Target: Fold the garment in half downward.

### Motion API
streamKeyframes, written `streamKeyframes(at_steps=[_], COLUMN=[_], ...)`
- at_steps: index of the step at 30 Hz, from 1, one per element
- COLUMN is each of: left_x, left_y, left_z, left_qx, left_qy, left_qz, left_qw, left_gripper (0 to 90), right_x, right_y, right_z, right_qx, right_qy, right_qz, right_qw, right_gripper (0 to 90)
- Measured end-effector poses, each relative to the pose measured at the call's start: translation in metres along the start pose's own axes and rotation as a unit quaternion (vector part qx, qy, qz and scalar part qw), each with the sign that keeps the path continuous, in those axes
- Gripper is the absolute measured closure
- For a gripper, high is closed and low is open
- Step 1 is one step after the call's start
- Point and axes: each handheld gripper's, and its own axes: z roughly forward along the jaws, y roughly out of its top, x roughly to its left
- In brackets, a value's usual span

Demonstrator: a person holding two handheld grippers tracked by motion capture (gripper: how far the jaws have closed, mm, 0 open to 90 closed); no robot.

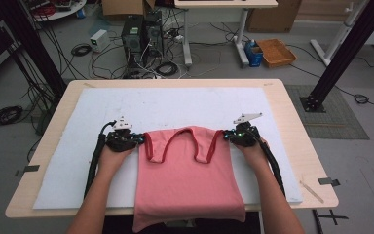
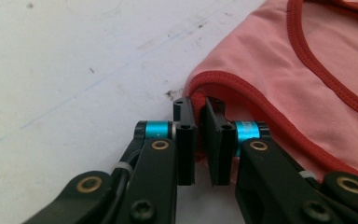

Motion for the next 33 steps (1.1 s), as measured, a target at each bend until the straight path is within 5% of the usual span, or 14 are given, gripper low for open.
streamKeyframes(at_steps=[7, 13, 17, 23, 33], left_x=[0.006, 0.018, 0.025, 0.040, 0.056], left_y=[0.006, 0.017, 0.028, 0.044, 0.075], left_z=[-0.002, 0.001, 0.003, 0.009, 0.015], left_qx=[-0.017, -0.038, -0.040, -0.052, -0.046], left_qy=[0.003, -0.023, -0.024, -0.051, -0.037], left_qz=[-0.005, -0.026, -0.011, -0.022, -0.009], left_qw=[0.9998, 0.9987, 0.9988, 0.9971, 0.9982], left_gripper=[85.1, 85.2, 85.2, 85.2, 85.2], right_x=[-0.005, -0.013, -0.018, -0.028, -0.039], right_y=[0.006, 0.015, 0.020, 0.020, 0.043], right_z=[-0.014, -0.024, -0.025, -0.025, -0.024], right_qx=[-0.013, -0.022, -0.021, -0.041, -0.043], right_qy=[-0.010, -0.015, -0.022, -0.022, -0.027], right_qz=[0.001, 0.004, 0.009, 0.038, 0.037], right_qw=[0.9999, 0.9996, 0.9995, 0.9982, 0.9981], right_gripper=[84.5, 84.5, 84.5, 84.4, 84.4])
